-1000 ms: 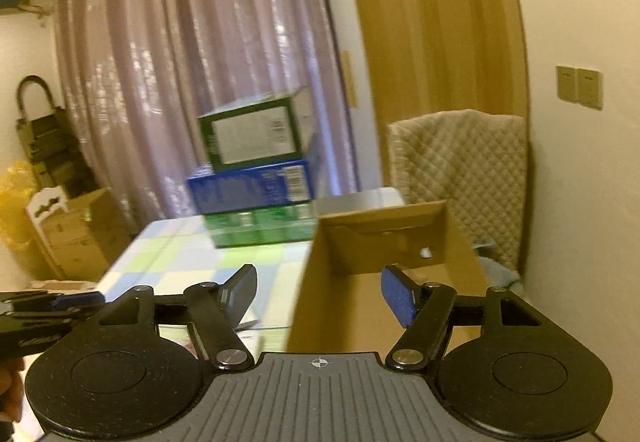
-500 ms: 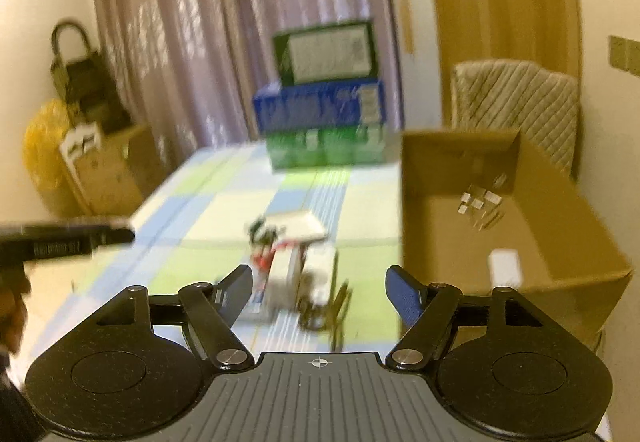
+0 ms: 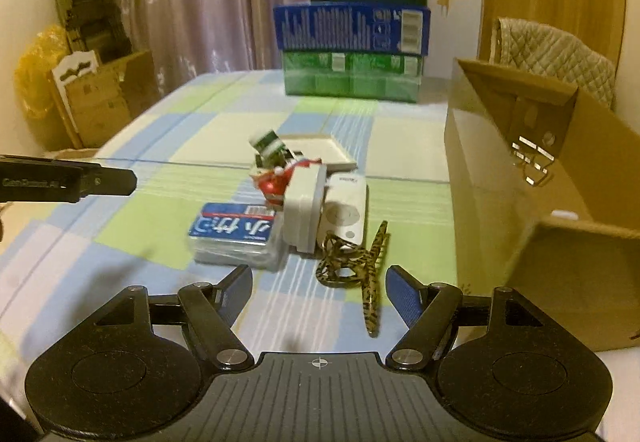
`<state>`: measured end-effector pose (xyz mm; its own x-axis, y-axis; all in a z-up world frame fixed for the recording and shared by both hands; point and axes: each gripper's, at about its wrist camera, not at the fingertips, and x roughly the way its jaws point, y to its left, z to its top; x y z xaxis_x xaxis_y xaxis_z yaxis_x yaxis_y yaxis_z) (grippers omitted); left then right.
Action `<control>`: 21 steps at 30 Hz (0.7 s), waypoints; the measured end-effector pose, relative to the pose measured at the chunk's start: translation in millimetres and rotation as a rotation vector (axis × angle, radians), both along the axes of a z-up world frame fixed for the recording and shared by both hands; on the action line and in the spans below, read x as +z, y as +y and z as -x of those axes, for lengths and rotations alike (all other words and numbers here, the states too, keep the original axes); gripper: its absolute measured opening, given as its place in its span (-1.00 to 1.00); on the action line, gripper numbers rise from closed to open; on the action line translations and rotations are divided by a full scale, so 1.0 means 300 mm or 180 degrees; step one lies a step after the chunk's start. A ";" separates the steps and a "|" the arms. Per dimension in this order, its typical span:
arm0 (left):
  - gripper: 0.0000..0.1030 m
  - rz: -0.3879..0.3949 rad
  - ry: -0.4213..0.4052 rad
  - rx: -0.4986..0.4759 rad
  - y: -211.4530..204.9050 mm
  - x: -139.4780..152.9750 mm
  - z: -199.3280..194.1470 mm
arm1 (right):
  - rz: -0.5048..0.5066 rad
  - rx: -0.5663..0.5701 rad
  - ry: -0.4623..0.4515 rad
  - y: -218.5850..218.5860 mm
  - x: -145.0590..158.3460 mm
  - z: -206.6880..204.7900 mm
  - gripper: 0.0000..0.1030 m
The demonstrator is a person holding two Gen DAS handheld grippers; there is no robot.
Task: Organize rigid objects
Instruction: 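Return both tools to the table items, then grasp the gold spiral clip with the right tool while the left tool grasps the toothpick box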
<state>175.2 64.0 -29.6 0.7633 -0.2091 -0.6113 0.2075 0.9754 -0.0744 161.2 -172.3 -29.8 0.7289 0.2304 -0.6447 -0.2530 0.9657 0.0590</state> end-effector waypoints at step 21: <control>0.15 0.0115 0.0401 -0.0164 -0.047 -0.124 -0.100 | 0.0064 -0.0270 0.0098 -0.009 -0.130 -0.176 -0.23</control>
<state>205.1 49.8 -66.7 0.6687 -0.2697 -0.6929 0.2442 0.9599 -0.1379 213.9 -175.0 -68.7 0.7249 0.1554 -0.6711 -0.1687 0.9846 0.0457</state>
